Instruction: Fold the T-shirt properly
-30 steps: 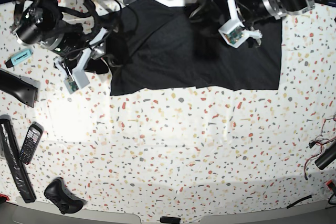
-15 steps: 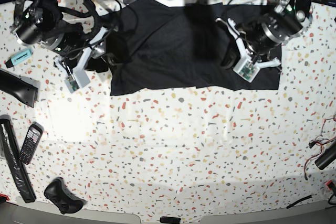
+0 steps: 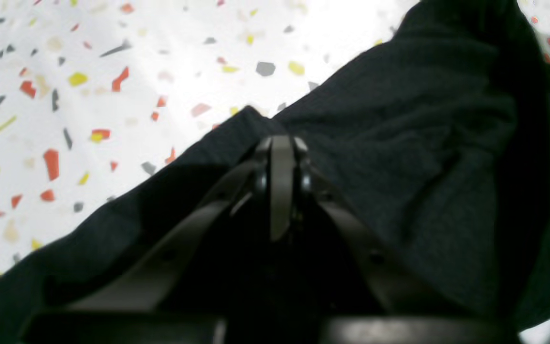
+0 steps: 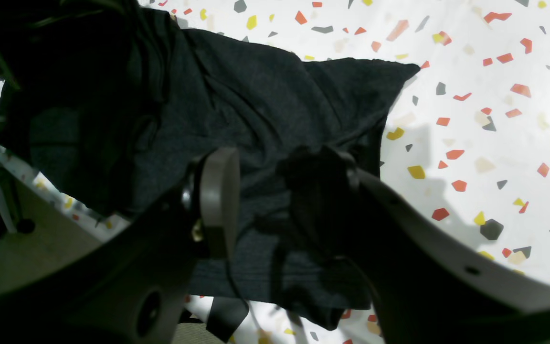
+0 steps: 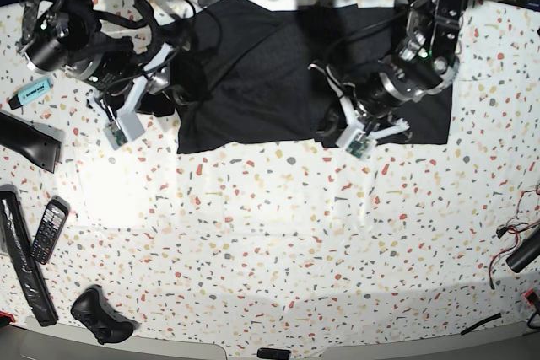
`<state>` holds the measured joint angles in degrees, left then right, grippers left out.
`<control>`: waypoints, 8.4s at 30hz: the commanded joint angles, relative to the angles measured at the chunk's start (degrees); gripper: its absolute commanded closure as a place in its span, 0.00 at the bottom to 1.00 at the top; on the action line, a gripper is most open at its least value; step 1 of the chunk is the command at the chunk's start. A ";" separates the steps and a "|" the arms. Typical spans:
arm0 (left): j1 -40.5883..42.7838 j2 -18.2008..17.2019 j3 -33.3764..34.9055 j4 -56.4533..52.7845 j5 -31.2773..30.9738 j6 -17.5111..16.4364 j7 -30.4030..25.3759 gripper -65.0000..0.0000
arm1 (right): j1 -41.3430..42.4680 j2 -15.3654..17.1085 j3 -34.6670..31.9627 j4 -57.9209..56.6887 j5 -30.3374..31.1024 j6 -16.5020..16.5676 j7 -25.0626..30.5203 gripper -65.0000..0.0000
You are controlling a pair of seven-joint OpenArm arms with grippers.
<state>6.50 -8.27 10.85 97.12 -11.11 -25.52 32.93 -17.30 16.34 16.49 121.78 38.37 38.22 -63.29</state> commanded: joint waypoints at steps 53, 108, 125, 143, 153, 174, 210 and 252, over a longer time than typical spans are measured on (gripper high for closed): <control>6.99 -8.28 -34.91 5.14 -13.22 -3.65 1.75 0.68 | 8.72 5.99 -0.26 -31.39 1.77 0.39 -0.66 0.47; 14.75 -9.77 -34.75 4.59 -13.57 -4.22 1.40 0.68 | 9.05 -3.10 -3.21 -9.68 7.76 -4.02 -0.20 1.00; 15.56 -7.63 -34.69 -3.48 -16.39 -10.88 1.16 0.68 | 11.87 -24.13 -28.37 -9.68 -11.19 -6.10 7.67 1.00; 15.10 -7.69 -29.24 -5.77 -22.80 -14.21 2.43 0.68 | 11.89 -25.34 -38.07 -17.29 -10.82 -6.93 12.70 0.74; 15.08 -11.78 -31.71 -5.77 -21.64 -14.19 2.62 0.68 | 14.67 -25.34 -42.34 -21.40 3.13 -2.38 18.25 0.62; 15.41 -12.83 -43.10 -2.05 -40.98 -14.48 12.74 0.68 | 23.30 -23.45 -25.05 -21.40 -1.88 -2.36 4.72 0.62; 15.43 -8.24 -32.02 -0.24 -56.54 -14.48 30.40 0.97 | 26.60 -13.49 -29.86 -26.84 -16.83 -2.25 16.20 1.00; -11.72 -12.39 -21.35 -31.26 -15.87 -14.48 0.26 1.00 | 16.79 -14.19 -30.64 -32.46 -27.23 -1.62 14.19 1.00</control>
<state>-4.38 -19.94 -10.37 65.43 -27.83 -40.71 32.86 -0.93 2.31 -13.98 88.55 10.79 36.21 -48.62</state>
